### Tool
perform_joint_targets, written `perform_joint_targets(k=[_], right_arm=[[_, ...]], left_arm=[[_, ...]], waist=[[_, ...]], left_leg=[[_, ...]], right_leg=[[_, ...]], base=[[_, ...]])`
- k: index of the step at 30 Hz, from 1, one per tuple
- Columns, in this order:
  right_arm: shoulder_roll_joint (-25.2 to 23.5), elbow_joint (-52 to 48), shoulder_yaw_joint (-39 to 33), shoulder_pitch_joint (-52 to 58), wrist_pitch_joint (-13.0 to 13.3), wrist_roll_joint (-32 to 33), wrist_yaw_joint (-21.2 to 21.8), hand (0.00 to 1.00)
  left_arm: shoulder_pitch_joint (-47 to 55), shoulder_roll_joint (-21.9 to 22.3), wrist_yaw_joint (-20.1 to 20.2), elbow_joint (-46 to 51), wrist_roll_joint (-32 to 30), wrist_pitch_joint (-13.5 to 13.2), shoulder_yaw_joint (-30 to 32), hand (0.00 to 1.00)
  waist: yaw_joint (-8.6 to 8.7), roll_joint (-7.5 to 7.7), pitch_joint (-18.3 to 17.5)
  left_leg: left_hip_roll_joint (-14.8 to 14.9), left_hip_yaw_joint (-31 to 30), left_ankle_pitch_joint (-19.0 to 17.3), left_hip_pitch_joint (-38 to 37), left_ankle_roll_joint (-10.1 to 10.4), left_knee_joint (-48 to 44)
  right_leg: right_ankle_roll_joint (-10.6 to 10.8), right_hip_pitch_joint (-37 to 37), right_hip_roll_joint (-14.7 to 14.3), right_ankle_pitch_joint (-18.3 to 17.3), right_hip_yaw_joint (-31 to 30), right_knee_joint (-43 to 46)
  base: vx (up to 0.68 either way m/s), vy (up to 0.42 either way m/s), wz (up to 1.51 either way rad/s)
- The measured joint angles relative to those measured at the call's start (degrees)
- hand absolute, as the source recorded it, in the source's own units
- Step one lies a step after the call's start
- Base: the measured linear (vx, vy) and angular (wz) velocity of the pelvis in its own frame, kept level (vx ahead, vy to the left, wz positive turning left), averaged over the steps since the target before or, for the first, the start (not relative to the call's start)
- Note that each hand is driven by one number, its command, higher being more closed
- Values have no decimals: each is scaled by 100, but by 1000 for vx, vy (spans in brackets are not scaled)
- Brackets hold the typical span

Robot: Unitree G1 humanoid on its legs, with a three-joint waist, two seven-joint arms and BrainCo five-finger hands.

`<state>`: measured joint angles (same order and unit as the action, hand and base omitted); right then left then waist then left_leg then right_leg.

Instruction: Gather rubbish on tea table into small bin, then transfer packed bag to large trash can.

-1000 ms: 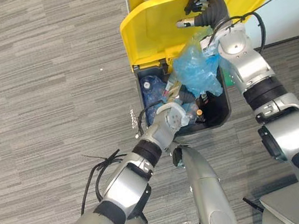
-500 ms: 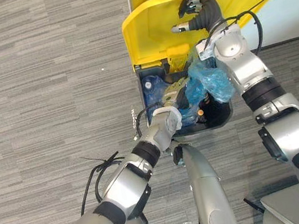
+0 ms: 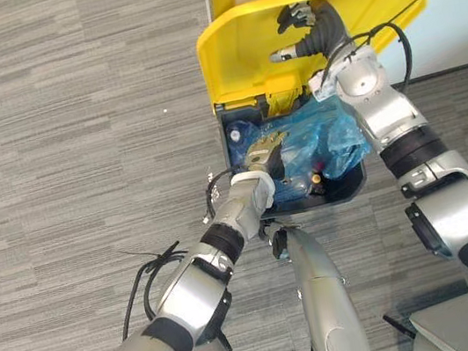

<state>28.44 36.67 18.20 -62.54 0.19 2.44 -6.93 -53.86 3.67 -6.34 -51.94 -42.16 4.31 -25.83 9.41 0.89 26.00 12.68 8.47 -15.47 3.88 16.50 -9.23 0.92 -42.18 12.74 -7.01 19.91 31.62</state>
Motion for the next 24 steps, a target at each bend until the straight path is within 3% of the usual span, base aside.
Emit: perform_joint_targets(k=[7,13,15,18,22,24], right_arm=[[151,-476,-496,894,112,-379,61,0],[181,-549,-1322,2348,114,-682,94,0],[126,-942,-1652,3230,101,-700,115,0],[11,-1122,-1969,4093,99,-748,166,0],[-505,-1116,-2305,4941,94,-927,232,0],[-804,-1084,-2318,5164,94,-938,242,0]], left_arm=[[710,-309,-6,1502,876,-49,10,0],[2360,-562,-19,2939,2153,-588,151,0],[3423,-683,-6,3191,2849,-781,628,0],[4597,-969,77,3187,3596,-806,1435,0],[5569,-1275,130,2557,3784,-786,2511,0],[5733,-1354,133,1944,3772,-755,2795,0]], waist=[[-66,-12,-7],[-338,-82,-168],[-437,-128,-404],[-529,-139,-537],[-668,-142,-889],[-721,-131,-988]], left_leg=[[7,-186,16,-62,-28,-6],[-18,-345,-109,-205,-115,-222],[-11,-426,-169,-206,-135,-291],[27,-444,-259,-503,-145,-392],[63,-447,-355,-926,-186,-427],[30,-431,-464,-1025,-283,-648]], right_leg=[[69,230,116,-56,156,6],[102,580,239,-158,262,89],[152,640,300,-242,322,184],[176,961,353,-388,363,344],[226,1442,341,-435,407,300],[208,1687,318,-283,399,76]], base=[[-22,10,15],[-7,39,14],[17,35,18],[17,23,9],[-43,22,3],[-137,57,-10]])
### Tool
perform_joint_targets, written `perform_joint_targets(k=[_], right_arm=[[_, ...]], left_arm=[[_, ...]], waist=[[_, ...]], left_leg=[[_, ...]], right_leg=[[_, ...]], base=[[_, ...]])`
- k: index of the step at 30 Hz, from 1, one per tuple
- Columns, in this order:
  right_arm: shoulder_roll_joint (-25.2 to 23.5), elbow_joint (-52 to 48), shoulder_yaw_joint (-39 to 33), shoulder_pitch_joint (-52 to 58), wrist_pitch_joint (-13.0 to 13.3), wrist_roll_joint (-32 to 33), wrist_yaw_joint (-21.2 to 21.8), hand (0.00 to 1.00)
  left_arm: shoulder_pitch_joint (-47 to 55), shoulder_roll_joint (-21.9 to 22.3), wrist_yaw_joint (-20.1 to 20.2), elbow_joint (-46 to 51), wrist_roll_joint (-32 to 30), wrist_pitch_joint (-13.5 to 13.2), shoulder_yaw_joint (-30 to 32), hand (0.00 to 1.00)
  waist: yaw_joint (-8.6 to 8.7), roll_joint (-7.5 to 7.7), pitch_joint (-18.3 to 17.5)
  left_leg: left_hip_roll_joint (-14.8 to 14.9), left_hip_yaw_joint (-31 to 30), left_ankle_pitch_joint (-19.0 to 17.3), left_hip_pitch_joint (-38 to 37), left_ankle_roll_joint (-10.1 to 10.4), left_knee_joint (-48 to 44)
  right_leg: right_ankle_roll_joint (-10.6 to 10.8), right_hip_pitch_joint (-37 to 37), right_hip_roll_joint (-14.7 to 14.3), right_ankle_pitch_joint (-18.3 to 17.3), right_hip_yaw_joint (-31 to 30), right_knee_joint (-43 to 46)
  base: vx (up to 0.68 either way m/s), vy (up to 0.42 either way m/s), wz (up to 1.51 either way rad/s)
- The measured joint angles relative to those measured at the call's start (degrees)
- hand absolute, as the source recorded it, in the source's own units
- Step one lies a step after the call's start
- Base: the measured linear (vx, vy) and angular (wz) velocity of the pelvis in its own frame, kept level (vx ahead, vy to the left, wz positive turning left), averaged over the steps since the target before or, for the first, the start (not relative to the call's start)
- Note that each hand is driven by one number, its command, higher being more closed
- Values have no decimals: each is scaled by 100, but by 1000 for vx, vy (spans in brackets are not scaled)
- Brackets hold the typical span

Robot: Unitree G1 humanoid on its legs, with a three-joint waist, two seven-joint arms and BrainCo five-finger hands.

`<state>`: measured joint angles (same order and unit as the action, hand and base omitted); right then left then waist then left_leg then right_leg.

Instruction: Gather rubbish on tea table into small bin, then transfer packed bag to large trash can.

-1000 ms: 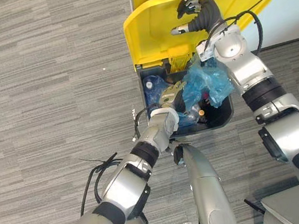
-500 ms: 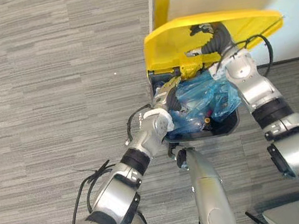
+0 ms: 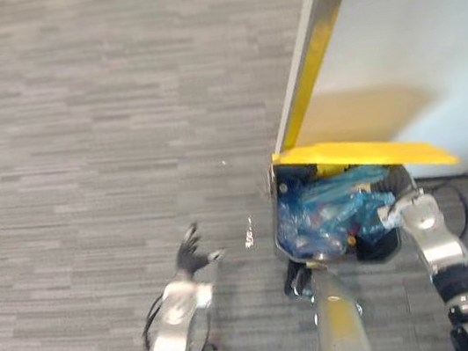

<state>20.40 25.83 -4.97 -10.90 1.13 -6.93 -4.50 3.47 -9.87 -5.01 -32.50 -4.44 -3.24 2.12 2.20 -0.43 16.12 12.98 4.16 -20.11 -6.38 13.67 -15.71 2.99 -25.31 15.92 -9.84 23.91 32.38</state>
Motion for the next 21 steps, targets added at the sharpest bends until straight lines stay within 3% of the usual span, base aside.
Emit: perform_joint_targets(k=[2,3,4,5,6,7,9,11,12,13,14,15,16,17,18,21], right_arm=[[-298,12,3,190,-5,-92,0,0],[-531,10,23,356,-11,-217,-2,0],[-716,2,111,484,-12,-220,-2,0],[-829,-12,195,573,-7,-223,0,0],[-1013,-20,281,732,-15,-325,3,0],[-1198,-18,294,1131,-17,-440,4,0],[-1519,-2,288,1885,-31,-444,3,0],[-1741,65,282,2378,-17,-449,-1,0],[-1845,397,280,2460,-6,-477,-16,0],[-1885,662,263,2423,2,-441,-1,0],[-1868,986,39,2304,-4,-453,-75,0],[-1805,1376,-83,2153,3,-474,-153,0],[-1766,1851,-180,1950,-18,-494,-216,0],[-1755,2117,-220,1813,-42,-494,-248,0],[-1728,2433,-443,1649,-108,-425,-299,0],[-1591,2668,-683,1678,-175,-381,-361,0]], left_arm=[[124,32,-4,-398,-47,72,147,0],[236,57,-14,-566,-136,148,158,0],[343,100,-17,-641,-211,166,248,0],[399,168,-37,-694,-243,192,377,0],[474,256,-82,-820,-284,238,592,0],[526,265,-141,-898,-283,291,600,0],[659,229,-231,-909,-268,351,534,0],[667,281,-249,-900,-261,367,332,0],[654,355,-248,-899,-243,370,260,0],[639,399,-247,-943,-220,381,255,0],[558,636,-247,-1095,-222,379,242,0],[504,813,-251,-1202,-222,369,244,0],[443,919,-259,-1263,-222,350,242,0],[370,959,-260,-1334,-222,348,242,0],[282,1055,-277,-1448,-206,364,238,0],[262,1012,-389,-1571,-205,355,220,0]], waist=[[-54,43,-15],[-108,125,-34],[-129,260,-52],[-140,308,-69],[-155,277,-52],[-28,375,-164],[66,459,-362],[80,532,-459],[78,592,-534],[77,641,-561],[74,453,-664],[48,357,-831],[-45,333,-912],[-61,314,-910],[-27,149,-936],[-12,-19,-1043]], left_leg=[[-127,84,-73,-81,-139,-159],[-296,220,-123,-130,-293,-275],[-481,380,-110,-141,-452,-332],[-483,615,-49,-104,-501,-309],[-476,973,63,-35,-619,-290],[-480,999,236,10,-669,-125],[-459,1030,678,28,-679,423],[-418,1112,904,197,-654,560],[-361,1190,926,394,-626,447],[-352,1229,994,442,-638,447],[-282,1371,1170,440,-651,689],[-238,1518,1261,463,-708,859],[-265,1687,1334,498,-636,965],[-275,1757,1354,511,-601,966],[-233,1812,1438,536,-695,1026],[-277,1723,1641,490,-724,1304]], right_leg=[[-21,198,-54,327,-107,-363],[22,311,-67,697,-225,-713],[311,362,-102,1137,-430,-1131],[722,363,-189,1597,-632,-1542],[368,147,-203,1530,-722,-805],[42,100,-210,1079,-766,357],[-115,303,-362,379,-895,1585],[-25,662,-406,193,-1123,1952],[213,884,-505,-36,-1288,1580],[257,969,-579,-149,-1269,1240],[283,1221,-895,-189,-1271,371],[187,1441,-1094,-204,-1336,-387],[-36,1611,-1202,-250,-1484,-1060],[-173,1697,-1237,-270,-1552,-1362],[-197,1760,-1319,-5,-1552,-1706],[-169,1854,-1372,240,-1528,-2063]], base=[[-222,127,-38],[-253,173,-81],[-364,232,-101],[-301,158,-118],[-385,184,-89],[-347,135,-55],[-280,68,-14],[-127,-60,-34],[-127,-107,-44],[-133,-121,-62],[-113,-90,-72],[-136,-103,-96],[-124,-78,-78],[-207,-58,-64],[-193,-17,-31],[-138,5,6]])
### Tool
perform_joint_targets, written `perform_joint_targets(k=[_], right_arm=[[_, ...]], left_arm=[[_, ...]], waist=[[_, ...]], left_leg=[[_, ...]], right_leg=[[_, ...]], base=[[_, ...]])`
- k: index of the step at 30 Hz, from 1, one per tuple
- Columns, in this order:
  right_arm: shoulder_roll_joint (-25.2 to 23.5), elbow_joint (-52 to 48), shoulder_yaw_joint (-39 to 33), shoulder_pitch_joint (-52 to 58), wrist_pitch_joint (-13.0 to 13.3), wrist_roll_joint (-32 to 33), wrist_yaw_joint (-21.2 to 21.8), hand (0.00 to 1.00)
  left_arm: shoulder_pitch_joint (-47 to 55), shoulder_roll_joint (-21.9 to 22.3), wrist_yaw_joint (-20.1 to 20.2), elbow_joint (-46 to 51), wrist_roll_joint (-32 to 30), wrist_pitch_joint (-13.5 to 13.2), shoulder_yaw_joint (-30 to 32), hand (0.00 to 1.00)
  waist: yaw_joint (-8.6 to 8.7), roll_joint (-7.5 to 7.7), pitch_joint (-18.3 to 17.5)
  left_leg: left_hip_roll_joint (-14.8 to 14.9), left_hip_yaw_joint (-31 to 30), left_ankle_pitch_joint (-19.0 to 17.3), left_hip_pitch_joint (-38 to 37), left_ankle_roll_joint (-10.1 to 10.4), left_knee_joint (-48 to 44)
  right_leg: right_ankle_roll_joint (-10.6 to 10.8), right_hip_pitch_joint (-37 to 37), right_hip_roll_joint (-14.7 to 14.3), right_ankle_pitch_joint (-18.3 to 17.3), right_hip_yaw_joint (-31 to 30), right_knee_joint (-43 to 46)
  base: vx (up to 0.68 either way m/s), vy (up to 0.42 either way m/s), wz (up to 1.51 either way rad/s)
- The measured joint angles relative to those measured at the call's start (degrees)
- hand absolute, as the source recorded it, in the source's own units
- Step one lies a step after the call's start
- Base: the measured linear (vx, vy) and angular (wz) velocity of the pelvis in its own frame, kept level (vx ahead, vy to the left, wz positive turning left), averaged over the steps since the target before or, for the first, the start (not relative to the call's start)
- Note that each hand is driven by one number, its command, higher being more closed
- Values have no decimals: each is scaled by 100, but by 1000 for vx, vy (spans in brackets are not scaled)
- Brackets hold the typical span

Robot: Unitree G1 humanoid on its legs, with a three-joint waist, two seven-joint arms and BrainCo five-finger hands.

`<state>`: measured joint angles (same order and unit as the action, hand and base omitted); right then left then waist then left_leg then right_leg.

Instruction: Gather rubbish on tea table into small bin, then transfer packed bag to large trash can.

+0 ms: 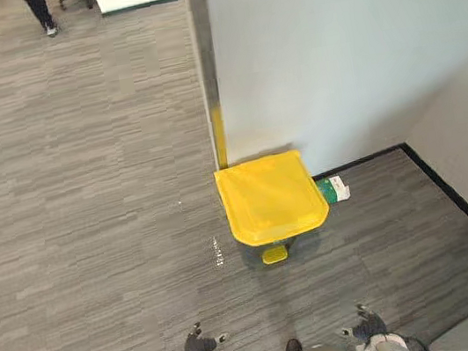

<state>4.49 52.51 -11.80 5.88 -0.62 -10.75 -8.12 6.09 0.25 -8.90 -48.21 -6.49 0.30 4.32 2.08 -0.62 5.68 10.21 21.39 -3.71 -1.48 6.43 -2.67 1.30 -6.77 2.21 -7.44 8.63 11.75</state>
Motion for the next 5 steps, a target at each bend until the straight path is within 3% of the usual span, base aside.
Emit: perform_joint_targets(k=[5], right_arm=[[5,196,-156,17,-78,204,-61,0]], left_arm=[[59,-184,-7,-282,-1,10,25,0]], waist=[[-33,7,-39]], left_leg=[[-34,-30,91,-72,-29,106]], right_leg=[[61,256,-29,283,26,-450]], base=[[-72,22,5]])
